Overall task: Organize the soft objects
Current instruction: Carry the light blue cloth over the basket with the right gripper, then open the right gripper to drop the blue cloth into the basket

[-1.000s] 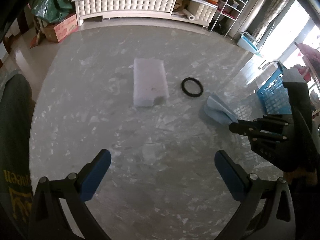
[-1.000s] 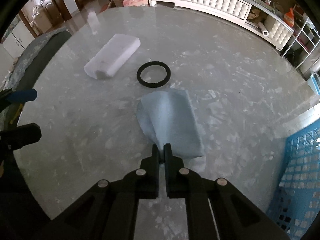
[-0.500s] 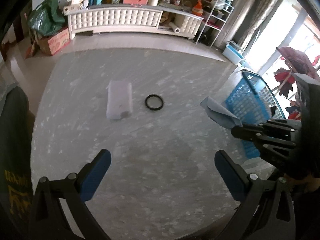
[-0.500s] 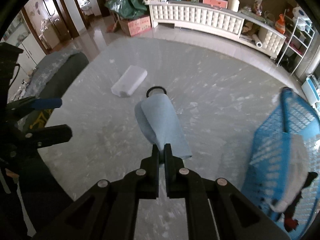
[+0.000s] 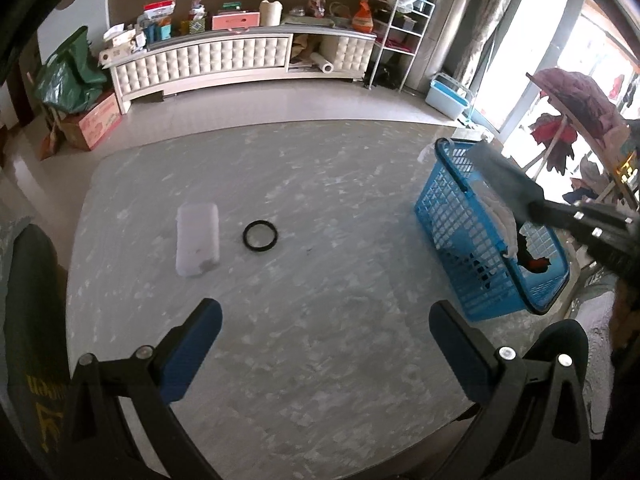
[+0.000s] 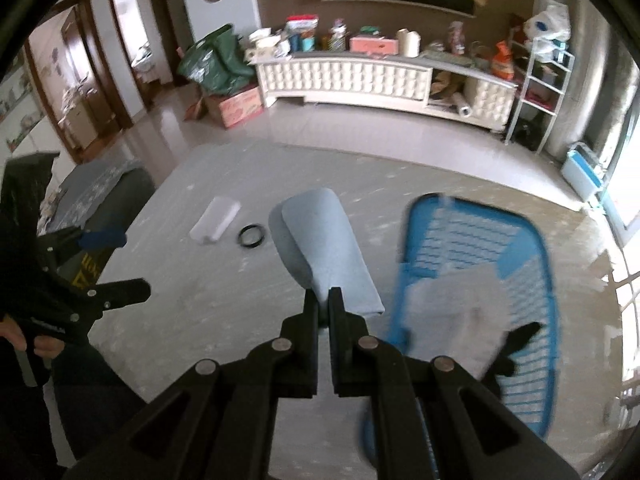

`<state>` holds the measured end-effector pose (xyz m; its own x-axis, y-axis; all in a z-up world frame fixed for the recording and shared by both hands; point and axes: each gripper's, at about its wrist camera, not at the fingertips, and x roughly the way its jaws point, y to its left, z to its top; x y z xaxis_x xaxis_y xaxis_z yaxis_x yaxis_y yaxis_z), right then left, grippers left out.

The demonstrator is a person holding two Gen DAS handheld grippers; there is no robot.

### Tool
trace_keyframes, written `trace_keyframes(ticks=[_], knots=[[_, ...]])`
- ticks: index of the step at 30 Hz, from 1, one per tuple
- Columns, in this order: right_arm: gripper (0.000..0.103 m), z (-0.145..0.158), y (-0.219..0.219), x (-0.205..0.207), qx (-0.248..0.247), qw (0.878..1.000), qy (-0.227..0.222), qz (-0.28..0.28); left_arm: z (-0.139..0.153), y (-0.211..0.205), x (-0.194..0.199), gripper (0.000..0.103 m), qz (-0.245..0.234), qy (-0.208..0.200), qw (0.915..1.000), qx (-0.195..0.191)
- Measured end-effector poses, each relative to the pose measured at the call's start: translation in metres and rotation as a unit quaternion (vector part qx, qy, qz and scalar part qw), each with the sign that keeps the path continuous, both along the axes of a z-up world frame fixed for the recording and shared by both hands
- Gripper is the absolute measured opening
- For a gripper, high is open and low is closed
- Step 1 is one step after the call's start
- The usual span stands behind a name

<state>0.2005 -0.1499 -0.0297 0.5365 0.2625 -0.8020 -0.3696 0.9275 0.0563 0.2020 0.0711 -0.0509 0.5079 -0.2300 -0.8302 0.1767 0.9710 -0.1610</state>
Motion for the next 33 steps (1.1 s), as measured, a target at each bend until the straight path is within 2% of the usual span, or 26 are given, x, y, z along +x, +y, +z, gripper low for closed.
trace_keyframes(ticks=[5,8,14,18,24,33], knots=[[0.004,0.006,-0.031,0.0,-0.013,0.999,-0.018,-0.043,-0.002,-0.018,0.01,0.103,-0.014,0.003,0.9999,0.001],[0.004,0.004,-0.047,0.006,-0.042,0.996,-0.037,-0.072,-0.008,-0.028,0.017,0.103,-0.025,0.005,0.9997,-0.002],[0.004,-0.014,-0.071,0.017,-0.069,0.992,-0.025,-0.101,-0.024,-0.039,0.032,0.103,-0.031,0.021,0.9993,-0.006],[0.004,-0.049,-0.075,0.027,-0.083,0.991,0.018,-0.101,-0.037,-0.041,0.041,0.103,-0.036,0.035,0.9987,0.006],[0.004,-0.098,-0.062,0.036,-0.067,0.99,0.1,-0.077,-0.046,-0.028,0.052,0.103,-0.023,0.042,0.9988,0.011],[0.004,-0.121,-0.046,0.044,-0.064,0.985,0.15,-0.063,-0.061,-0.011,0.058,0.103,-0.008,0.049,0.9987,0.01]])
